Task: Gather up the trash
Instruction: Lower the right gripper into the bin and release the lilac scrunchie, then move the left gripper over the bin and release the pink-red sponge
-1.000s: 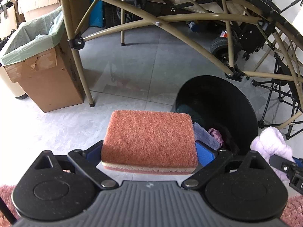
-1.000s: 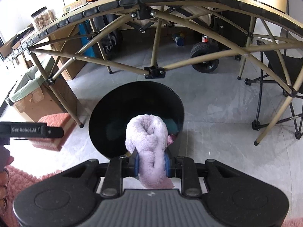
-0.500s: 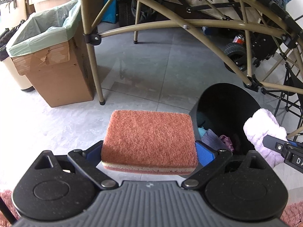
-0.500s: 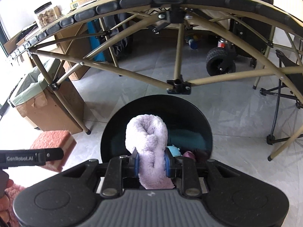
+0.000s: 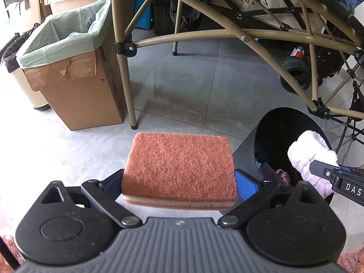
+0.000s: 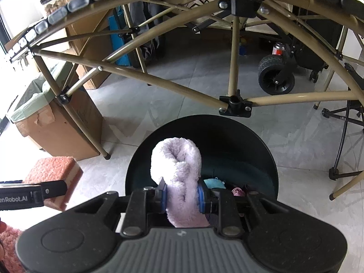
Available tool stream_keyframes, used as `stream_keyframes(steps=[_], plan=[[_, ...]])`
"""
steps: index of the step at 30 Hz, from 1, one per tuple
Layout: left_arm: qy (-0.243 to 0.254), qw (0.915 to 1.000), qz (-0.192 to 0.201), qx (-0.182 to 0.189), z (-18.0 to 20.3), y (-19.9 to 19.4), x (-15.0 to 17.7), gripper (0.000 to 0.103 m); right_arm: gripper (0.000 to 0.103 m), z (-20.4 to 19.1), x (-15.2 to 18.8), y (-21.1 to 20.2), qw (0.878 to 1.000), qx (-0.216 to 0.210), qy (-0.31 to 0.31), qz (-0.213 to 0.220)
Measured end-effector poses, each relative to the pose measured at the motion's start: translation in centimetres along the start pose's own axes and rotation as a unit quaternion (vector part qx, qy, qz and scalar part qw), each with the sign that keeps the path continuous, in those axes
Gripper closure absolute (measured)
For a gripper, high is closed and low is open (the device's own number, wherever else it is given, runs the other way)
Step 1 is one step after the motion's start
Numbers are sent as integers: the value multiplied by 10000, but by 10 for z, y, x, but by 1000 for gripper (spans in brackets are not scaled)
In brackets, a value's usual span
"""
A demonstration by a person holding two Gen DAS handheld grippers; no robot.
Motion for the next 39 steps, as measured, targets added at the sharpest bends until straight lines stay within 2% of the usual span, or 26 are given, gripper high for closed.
stream_keyframes(steps=[3, 9, 10, 11, 13, 14, 29, 39], plan=[[-4, 10000, -5, 2, 0, 0, 1, 4, 77, 2, 0, 3, 10000, 18, 48, -30], [-12, 10000, 2, 8, 0, -2, 1, 4, 57, 9, 3, 6, 9994, 20, 338, -114], [-9, 10000, 9, 11, 0, -2, 1, 4, 46, 11, 3, 6, 9992, 58, 377, -105], [-7, 10000, 15, 9, 0, -3, 1, 4, 27, 12, 3, 6, 9991, 112, 405, -109], [-9, 10000, 19, 1, -1, -3, 2, 4, 2, 15, 4, 6, 9989, 187, 407, -104], [-8, 10000, 15, -3, -1, -3, 2, 4, 0, 16, 4, 6, 9989, 206, 398, -96], [21, 10000, 51, -18, -1, -5, 2, 4, 0, 19, 7, 5, 9989, 263, 349, -141], [121, 9998, 148, 23, 5, -9, 2, 4, 0, 17, 6, -9, 9995, 211, 236, 10]])
Point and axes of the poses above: each gripper's, at about its wrist camera, not at the fingertips, and y roughly the way its jaws point, z to its right, x to its underside, the point moved 3 cm from there along y, roughly the way its jaws point, and after that the axes turned 15 degrees about -x, right-handed, at the moved point
